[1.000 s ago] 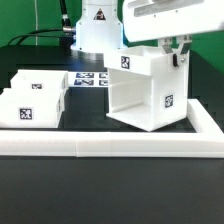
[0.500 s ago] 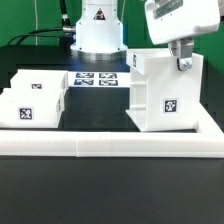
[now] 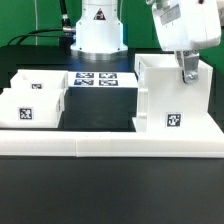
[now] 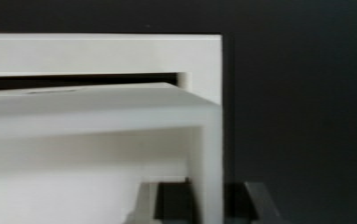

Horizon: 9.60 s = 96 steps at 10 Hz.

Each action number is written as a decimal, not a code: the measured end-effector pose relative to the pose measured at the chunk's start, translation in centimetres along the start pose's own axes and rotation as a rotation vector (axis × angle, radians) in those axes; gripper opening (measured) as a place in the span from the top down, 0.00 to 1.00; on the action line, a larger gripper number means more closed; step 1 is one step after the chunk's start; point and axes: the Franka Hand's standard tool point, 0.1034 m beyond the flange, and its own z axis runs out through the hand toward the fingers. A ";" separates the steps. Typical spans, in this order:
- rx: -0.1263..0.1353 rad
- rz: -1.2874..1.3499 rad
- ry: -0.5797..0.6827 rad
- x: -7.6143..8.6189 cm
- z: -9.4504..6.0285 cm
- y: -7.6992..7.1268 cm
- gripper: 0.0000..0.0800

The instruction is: Assemble drawer

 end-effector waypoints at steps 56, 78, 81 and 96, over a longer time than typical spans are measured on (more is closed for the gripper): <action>-0.256 -1.551 0.141 21.4 2.3 13.9 0.36; -0.289 -2.209 0.063 16.7 0.4 12.5 0.95; -0.319 -2.384 0.037 17.2 0.5 12.7 0.95; -0.416 -2.867 -0.243 13.4 2.2 12.9 0.95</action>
Offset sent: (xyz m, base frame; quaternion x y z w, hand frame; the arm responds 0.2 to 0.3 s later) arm 0.0000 0.0000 0.0000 0.0000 0.0000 0.0000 1.0000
